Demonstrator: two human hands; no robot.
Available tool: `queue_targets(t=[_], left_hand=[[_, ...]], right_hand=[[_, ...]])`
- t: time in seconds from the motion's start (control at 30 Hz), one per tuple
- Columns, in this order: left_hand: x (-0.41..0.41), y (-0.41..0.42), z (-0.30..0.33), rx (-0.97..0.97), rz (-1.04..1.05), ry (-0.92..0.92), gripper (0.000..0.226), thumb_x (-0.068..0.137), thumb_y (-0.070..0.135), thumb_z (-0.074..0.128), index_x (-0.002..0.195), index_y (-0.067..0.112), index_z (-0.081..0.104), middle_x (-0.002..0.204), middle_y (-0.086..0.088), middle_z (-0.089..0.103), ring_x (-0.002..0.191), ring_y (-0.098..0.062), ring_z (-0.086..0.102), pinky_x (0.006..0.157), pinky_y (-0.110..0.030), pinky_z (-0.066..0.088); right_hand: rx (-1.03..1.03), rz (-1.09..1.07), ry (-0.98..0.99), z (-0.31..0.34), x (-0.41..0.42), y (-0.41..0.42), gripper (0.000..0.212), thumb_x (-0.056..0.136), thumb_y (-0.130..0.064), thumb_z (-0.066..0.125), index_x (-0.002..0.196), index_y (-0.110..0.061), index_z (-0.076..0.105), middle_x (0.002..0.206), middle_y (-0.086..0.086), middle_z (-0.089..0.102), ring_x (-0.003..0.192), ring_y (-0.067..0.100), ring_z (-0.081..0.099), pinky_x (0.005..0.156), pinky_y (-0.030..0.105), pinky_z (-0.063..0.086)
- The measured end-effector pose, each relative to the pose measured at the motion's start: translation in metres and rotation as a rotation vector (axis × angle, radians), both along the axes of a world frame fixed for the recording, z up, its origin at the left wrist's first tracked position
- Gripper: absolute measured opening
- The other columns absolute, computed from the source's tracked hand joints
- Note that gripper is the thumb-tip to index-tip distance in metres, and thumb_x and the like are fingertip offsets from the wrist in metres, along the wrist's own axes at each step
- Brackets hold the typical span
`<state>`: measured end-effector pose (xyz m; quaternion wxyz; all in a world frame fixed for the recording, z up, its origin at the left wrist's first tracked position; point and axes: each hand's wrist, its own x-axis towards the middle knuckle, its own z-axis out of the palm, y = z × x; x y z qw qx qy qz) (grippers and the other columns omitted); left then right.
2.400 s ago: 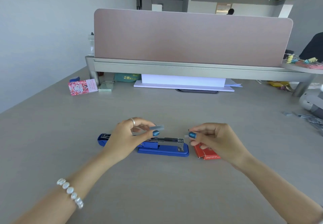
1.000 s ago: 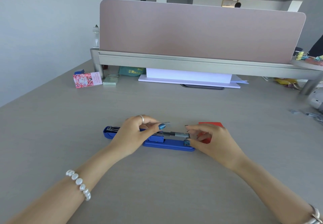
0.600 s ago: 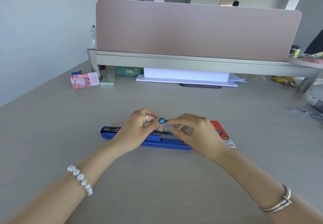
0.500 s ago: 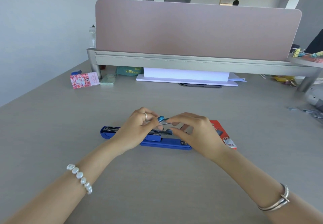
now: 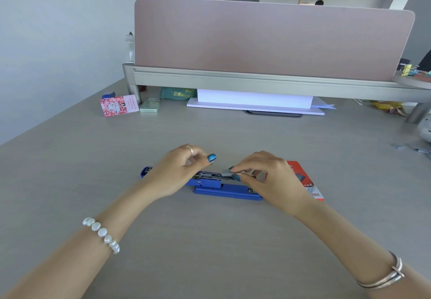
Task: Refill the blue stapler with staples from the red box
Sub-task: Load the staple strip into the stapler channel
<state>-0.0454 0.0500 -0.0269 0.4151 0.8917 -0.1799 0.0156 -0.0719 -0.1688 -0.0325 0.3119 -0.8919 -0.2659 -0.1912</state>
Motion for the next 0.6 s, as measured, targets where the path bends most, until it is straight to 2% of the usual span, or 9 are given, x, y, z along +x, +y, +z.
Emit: queue_targets(t=[0.07, 0.23, 0.37, 0.5, 0.6], left_hand=[[0.0007, 0.0067, 0.0002, -0.012, 0.015, 0.022, 0.027, 0.087, 0.045, 0.049, 0.089, 0.025, 0.066, 0.103, 0.005, 0.068, 0.097, -0.009, 0.060, 0.088, -0.026, 0.044], [0.0013, 0.0094, -0.0018, -0.035, 0.015, 0.048, 0.022, 0.088, 0.042, 0.051, 0.083, 0.027, 0.066, 0.099, 0.003, 0.071, 0.097, -0.013, 0.064, 0.091, -0.034, 0.046], [0.0009, 0.0083, -0.0037, -0.033, 0.003, 0.017, 0.023, 0.086, 0.045, 0.051, 0.089, 0.026, 0.064, 0.095, 0.003, 0.069, 0.092, -0.013, 0.062, 0.085, -0.030, 0.047], [0.0017, 0.0059, -0.0039, -0.047, 0.007, -0.021, 0.022, 0.086, 0.043, 0.052, 0.097, 0.027, 0.061, 0.094, 0.006, 0.064, 0.091, -0.010, 0.059, 0.082, -0.026, 0.046], [0.0023, 0.0060, -0.0051, -0.048, -0.002, -0.023, 0.020, 0.086, 0.043, 0.053, 0.096, 0.028, 0.060, 0.092, 0.008, 0.063, 0.090, -0.010, 0.059, 0.081, -0.025, 0.046]], right_hand=[[-0.007, -0.003, 0.011, -0.0016, -0.0006, -0.0001, 0.018, 0.078, -0.011, 0.068, 0.093, -0.022, 0.072, 0.081, -0.014, 0.062, 0.078, 0.006, 0.054, 0.071, 0.014, 0.044], [0.007, 0.002, 0.039, -0.0006, -0.0025, 0.0025, 0.017, 0.079, -0.012, 0.067, 0.092, -0.022, 0.072, 0.082, -0.007, 0.068, 0.079, 0.008, 0.055, 0.071, 0.018, 0.045], [0.001, 0.010, 0.027, -0.0020, -0.0044, 0.0038, 0.018, 0.079, -0.017, 0.062, 0.093, -0.022, 0.072, 0.083, -0.003, 0.070, 0.077, 0.010, 0.057, 0.071, 0.020, 0.045], [-0.057, -0.004, 0.033, -0.0053, -0.0044, 0.0067, 0.021, 0.080, -0.010, 0.061, 0.095, -0.022, 0.071, 0.089, -0.002, 0.070, 0.081, 0.011, 0.058, 0.074, 0.015, 0.043], [-0.081, 0.001, 0.059, -0.0078, -0.0047, 0.0089, 0.024, 0.082, -0.008, 0.060, 0.099, -0.021, 0.071, 0.095, -0.002, 0.068, 0.086, 0.011, 0.058, 0.075, 0.016, 0.044]])
